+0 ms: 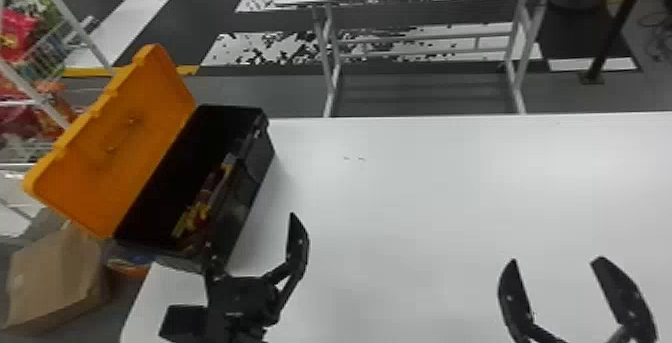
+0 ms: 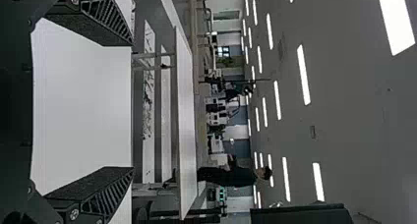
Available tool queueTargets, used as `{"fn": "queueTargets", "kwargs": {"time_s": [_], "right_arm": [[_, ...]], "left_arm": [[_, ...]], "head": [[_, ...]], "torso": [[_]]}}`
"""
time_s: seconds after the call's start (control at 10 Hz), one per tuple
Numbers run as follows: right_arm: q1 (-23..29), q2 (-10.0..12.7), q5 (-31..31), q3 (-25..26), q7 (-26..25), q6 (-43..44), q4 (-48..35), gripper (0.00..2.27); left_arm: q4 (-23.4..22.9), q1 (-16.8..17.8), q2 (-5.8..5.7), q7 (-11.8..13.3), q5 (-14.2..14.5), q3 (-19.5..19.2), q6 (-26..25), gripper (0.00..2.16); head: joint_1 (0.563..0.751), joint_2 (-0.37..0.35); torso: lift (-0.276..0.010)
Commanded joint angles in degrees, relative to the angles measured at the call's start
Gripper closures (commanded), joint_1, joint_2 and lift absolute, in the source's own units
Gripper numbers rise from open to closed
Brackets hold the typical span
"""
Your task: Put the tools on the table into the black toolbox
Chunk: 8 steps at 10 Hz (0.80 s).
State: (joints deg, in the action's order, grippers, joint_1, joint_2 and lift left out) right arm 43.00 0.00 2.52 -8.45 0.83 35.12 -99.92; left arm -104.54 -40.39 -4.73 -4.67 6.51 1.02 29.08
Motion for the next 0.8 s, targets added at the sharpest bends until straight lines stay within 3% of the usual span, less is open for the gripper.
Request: {"fn": "queueTargets", "kwargs": {"time_s": [0.0, 0.7], "right_arm": [[0.2, 0.1, -0.4, 0.9, 0.0, 1.3, 0.2, 0.12], [-1.2, 0.1, -1.1, 1.5, 0.7, -3.6, 0.2, 0.12]], "left_arm": [[0.1, 0.0, 0.16, -0.1, -0.1, 0.1, 0.0, 0.07], [-0.4, -0.7, 0.08, -0.6, -0.7, 0.3, -1.1, 0.07]], "head": [[0.695, 0.209], [0.695, 0.172]], "torso": [[-0.075], [-0.075]]}}
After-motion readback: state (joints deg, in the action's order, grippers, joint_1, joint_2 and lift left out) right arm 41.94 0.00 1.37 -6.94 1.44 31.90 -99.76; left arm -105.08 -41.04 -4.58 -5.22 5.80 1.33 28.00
